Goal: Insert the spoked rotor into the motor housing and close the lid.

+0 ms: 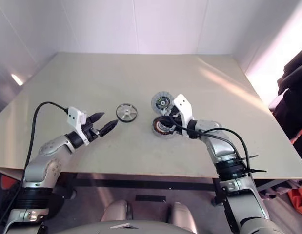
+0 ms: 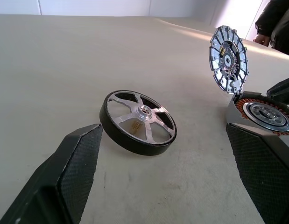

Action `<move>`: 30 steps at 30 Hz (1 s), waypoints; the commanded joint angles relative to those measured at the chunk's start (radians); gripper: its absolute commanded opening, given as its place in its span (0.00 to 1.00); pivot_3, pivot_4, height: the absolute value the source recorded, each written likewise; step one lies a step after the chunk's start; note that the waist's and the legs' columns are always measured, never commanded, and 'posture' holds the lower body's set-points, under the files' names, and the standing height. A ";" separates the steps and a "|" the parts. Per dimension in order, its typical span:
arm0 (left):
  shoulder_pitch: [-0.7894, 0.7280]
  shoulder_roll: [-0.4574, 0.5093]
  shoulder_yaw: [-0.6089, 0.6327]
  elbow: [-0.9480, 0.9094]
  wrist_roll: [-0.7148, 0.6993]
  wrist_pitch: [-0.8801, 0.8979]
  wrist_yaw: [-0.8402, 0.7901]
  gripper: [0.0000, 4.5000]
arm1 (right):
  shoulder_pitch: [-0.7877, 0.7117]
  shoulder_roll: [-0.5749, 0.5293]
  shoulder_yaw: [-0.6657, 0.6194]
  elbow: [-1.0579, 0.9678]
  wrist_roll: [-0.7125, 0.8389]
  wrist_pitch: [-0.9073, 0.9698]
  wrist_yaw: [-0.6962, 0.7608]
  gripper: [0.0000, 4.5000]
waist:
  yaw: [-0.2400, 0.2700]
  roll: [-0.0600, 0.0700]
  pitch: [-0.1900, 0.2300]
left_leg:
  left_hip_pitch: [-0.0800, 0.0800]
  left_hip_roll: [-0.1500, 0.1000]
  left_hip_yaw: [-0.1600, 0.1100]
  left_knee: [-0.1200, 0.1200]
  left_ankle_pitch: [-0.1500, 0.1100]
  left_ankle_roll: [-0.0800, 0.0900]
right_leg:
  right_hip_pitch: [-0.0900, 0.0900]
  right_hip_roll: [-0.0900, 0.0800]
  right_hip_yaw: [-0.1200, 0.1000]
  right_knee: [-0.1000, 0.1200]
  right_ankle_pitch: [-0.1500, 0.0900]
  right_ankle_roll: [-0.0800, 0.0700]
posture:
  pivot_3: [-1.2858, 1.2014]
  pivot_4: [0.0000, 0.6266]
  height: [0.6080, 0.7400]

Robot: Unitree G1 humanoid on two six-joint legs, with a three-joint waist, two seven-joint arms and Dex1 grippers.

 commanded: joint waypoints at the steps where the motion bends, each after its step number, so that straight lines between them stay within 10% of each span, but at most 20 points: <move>1: -0.012 0.004 0.015 -0.010 0.000 -0.023 -0.004 1.00 | -0.032 0.006 -0.021 0.005 0.006 -0.014 -0.012 0.01 | 0.000 0.000 0.000 | 0.000 0.000 0.000 0.000 0.000 0.000 | 0.000 0.000 0.000 0.000 0.000 0.000 | 0.52 0.00 1.00; 30: -0.018 0.007 0.022 0.000 0.007 -0.033 0.001 1.00 | -0.047 0.047 -0.001 0.127 -0.050 -0.078 -0.041 0.01 | -0.001 0.000 0.000 | 0.001 0.000 0.000 0.000 0.001 0.000 | 0.000 0.000 0.000 0.002 0.000 0.000 | 0.52 0.00 1.00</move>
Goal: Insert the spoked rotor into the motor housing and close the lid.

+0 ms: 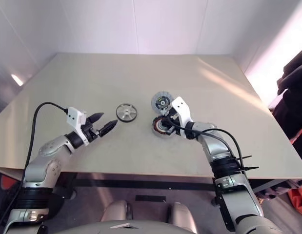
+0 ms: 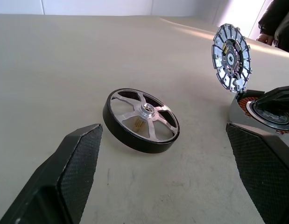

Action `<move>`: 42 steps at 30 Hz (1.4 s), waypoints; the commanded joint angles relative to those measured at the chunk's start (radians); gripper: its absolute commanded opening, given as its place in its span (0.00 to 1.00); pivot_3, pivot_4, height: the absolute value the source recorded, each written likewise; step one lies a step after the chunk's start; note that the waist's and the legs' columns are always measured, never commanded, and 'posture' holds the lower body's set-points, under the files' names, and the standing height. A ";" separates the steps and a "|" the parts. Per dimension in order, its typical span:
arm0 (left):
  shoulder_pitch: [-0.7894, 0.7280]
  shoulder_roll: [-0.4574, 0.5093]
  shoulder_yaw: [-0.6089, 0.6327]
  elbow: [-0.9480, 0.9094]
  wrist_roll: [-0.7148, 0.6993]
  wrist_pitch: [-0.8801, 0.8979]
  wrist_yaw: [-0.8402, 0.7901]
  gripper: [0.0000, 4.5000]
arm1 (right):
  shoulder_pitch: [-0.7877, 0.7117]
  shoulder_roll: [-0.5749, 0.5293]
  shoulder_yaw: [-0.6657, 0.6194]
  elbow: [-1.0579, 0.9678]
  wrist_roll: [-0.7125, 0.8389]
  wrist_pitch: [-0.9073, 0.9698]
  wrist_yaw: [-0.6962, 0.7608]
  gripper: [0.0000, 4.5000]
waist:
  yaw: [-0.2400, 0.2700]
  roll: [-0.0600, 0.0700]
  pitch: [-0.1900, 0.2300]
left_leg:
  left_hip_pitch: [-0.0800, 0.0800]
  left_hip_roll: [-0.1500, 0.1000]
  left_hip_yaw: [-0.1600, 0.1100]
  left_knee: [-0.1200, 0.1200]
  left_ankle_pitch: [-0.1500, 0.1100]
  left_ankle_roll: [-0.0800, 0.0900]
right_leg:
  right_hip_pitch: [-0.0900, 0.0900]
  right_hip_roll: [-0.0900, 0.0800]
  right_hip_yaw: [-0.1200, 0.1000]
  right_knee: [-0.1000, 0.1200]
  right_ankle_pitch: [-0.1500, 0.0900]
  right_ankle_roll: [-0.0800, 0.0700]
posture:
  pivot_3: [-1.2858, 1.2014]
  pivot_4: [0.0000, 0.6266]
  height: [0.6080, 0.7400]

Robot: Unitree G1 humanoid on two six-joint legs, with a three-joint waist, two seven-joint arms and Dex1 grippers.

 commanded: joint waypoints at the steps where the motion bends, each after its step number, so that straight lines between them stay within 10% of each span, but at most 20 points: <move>1: -0.018 0.007 0.021 -0.014 -0.001 -0.021 -0.001 1.00 | -0.024 0.005 -0.020 -0.025 0.020 -0.007 0.009 0.01 | 0.000 0.000 0.000 | 0.000 0.000 0.000 0.000 0.000 0.000 | 0.000 0.000 0.000 0.000 0.000 0.000 | 0.52 0.00 1.00; 42: -0.007 0.011 0.019 -0.042 -0.004 -0.005 0.010 1.00 | -0.054 0.017 -0.039 -0.057 0.041 -0.005 0.002 0.01 | 0.000 -0.001 0.000 | 0.000 0.000 0.000 0.000 0.001 -0.001 | -0.001 0.000 0.000 0.002 0.000 -0.001 | 0.52 0.00 1.00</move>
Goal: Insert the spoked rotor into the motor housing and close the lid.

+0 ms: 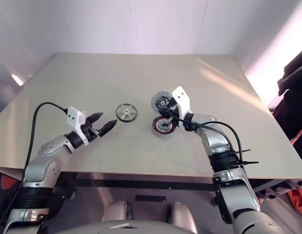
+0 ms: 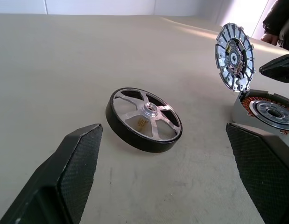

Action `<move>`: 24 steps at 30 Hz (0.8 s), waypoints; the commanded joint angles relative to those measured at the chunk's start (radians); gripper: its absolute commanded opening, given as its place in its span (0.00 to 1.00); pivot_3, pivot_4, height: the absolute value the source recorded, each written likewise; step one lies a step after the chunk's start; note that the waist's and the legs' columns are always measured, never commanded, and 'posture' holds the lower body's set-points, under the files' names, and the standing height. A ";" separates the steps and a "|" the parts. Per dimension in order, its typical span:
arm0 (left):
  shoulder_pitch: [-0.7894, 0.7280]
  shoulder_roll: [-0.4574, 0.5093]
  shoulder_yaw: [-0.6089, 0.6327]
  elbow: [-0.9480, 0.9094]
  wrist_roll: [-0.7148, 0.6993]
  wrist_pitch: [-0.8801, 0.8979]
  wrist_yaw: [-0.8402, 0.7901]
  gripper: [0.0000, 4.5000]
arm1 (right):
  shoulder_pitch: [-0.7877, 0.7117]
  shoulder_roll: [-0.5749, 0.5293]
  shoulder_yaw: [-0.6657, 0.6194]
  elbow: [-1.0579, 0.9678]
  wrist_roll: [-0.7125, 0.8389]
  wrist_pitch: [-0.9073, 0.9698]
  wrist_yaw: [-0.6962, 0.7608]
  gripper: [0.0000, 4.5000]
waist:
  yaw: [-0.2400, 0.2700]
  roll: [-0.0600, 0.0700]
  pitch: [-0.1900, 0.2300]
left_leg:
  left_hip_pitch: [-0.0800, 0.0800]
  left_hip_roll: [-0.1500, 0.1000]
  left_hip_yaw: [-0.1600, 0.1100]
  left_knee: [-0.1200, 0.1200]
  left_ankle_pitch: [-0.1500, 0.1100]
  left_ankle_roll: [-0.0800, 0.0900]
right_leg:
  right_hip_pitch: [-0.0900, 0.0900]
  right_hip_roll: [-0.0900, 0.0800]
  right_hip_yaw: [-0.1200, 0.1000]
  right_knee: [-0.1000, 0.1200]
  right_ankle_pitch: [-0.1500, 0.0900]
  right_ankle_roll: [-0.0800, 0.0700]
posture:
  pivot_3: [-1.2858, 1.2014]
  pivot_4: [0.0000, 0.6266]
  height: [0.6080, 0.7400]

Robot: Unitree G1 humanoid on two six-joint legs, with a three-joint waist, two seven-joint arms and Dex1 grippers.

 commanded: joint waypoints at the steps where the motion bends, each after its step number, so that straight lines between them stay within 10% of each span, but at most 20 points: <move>1: -0.006 0.010 0.018 -0.043 -0.005 -0.007 0.001 1.00 | 0.006 0.001 -0.004 -0.029 0.006 -0.008 0.000 0.01 | 0.000 0.000 0.000 | 0.000 0.000 0.000 0.000 0.000 0.000 | 0.000 0.000 0.000 0.000 0.000 0.000 | 0.52 0.00 1.00; 24: -0.173 -0.075 0.118 0.124 -0.115 0.258 0.183 1.00 | -0.007 -0.166 -0.098 -0.038 0.007 -0.036 -0.007 0.01 | 0.003 0.000 0.000 | 0.000 -0.001 0.000 0.000 0.001 0.000 | 0.000 0.000 0.000 0.001 0.000 0.000 | 0.52 0.00 1.00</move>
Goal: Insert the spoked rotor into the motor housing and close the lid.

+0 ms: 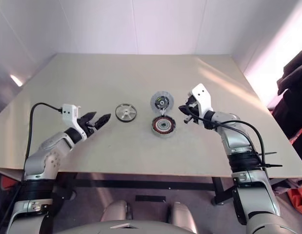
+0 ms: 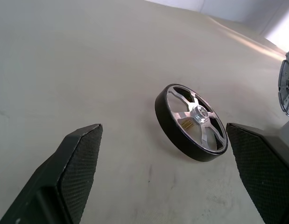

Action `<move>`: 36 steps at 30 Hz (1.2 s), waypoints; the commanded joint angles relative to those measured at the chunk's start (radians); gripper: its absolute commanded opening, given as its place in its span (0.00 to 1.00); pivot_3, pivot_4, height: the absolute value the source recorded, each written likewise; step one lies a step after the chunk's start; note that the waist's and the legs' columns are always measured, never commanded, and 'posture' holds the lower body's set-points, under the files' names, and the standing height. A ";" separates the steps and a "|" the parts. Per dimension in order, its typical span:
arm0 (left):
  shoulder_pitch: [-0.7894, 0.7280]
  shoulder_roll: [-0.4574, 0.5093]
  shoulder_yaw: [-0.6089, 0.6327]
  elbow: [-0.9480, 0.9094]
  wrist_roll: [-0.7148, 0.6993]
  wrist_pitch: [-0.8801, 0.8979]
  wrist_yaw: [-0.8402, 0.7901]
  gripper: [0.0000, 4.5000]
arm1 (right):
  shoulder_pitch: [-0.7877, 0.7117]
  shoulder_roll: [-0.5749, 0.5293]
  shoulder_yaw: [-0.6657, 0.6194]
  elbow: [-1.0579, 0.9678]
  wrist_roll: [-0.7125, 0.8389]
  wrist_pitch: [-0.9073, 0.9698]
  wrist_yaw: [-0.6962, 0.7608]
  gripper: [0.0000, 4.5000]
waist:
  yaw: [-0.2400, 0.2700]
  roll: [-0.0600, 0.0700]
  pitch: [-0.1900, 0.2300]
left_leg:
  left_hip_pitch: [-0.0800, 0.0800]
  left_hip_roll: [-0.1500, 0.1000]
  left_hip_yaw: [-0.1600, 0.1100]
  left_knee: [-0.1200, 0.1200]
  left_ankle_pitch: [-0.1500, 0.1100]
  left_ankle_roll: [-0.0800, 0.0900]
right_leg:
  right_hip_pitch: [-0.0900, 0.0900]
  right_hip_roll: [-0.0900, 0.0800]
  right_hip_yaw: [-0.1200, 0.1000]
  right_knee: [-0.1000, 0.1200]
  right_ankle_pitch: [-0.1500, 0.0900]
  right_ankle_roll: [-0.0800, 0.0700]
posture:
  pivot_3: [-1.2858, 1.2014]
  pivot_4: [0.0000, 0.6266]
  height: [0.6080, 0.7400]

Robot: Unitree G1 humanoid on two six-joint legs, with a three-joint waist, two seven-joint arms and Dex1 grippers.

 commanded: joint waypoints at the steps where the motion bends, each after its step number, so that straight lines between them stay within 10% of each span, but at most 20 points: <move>1: -0.067 -0.023 0.046 0.021 -0.079 0.102 0.031 1.00 | -0.027 0.000 -0.022 -0.039 0.011 -0.019 -0.004 0.01 | 0.002 0.000 0.000 | 0.000 0.000 0.000 0.000 0.000 0.000 | 0.000 0.000 0.000 0.000 0.000 0.000 | 0.52 0.00 1.00; 36: -0.285 -0.137 0.156 0.411 -0.229 0.303 0.019 1.00 | 0.181 -0.133 -0.065 -0.232 0.125 0.011 0.190 0.01 | 0.028 0.000 0.000 | 0.000 -0.002 -0.001 0.000 -0.002 0.006 | 0.003 -0.003 -0.002 -0.003 0.000 0.000 | 0.52 0.00 1.00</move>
